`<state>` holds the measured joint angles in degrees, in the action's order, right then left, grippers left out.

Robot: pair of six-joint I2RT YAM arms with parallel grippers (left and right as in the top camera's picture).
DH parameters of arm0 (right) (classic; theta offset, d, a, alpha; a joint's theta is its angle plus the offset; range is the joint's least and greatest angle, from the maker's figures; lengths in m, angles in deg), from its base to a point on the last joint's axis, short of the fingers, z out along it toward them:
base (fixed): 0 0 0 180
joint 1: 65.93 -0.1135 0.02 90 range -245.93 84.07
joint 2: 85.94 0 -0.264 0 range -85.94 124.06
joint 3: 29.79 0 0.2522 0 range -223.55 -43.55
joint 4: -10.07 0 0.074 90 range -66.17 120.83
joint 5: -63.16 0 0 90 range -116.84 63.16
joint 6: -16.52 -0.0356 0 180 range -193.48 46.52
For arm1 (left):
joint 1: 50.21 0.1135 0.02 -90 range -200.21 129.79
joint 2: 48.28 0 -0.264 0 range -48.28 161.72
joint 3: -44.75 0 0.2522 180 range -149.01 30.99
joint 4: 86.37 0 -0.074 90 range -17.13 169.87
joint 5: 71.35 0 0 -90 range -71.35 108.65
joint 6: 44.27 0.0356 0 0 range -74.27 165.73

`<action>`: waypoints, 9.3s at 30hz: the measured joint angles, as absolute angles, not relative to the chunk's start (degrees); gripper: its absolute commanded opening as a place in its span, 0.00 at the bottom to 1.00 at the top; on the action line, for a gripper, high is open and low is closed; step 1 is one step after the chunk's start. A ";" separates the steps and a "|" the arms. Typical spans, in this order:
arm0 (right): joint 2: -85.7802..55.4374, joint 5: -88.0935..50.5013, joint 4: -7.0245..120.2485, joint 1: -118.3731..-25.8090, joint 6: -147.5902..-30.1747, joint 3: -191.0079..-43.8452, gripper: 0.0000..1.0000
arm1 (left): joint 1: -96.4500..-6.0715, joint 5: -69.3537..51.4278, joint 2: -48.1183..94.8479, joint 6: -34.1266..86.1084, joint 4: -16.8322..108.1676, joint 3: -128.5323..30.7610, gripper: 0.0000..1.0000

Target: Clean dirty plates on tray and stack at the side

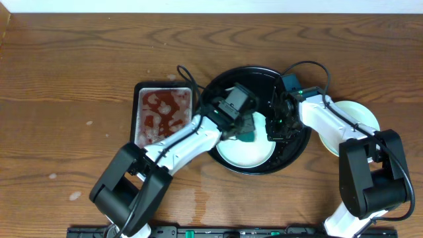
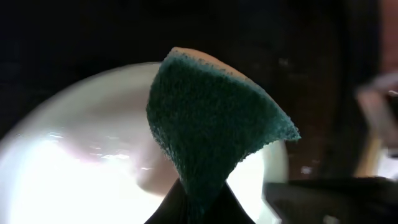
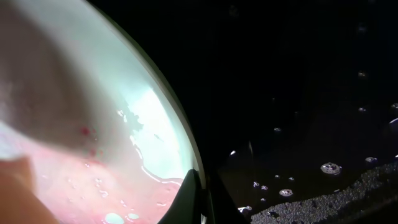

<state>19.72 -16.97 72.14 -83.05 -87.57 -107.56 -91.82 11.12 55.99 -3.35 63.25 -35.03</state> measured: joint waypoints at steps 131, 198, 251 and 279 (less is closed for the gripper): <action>18.76 -13.34 66.72 -82.83 -87.99 -104.06 0.01 | -82.61 9.66 41.84 18.75 46.79 -34.13 0.57; 19.66 -3.40 57.65 -82.31 -88.99 -102.82 0.01 | -61.57 17.55 41.34 27.60 38.95 -33.41 0.17; -4.39 -81.76 51.84 -107.79 -72.97 -102.33 0.01 | -61.57 17.55 41.34 27.77 38.31 -33.41 0.41; -4.39 -98.69 45.13 -110.88 -65.89 -102.33 0.01 | -61.57 17.55 41.34 27.77 38.31 -33.41 0.41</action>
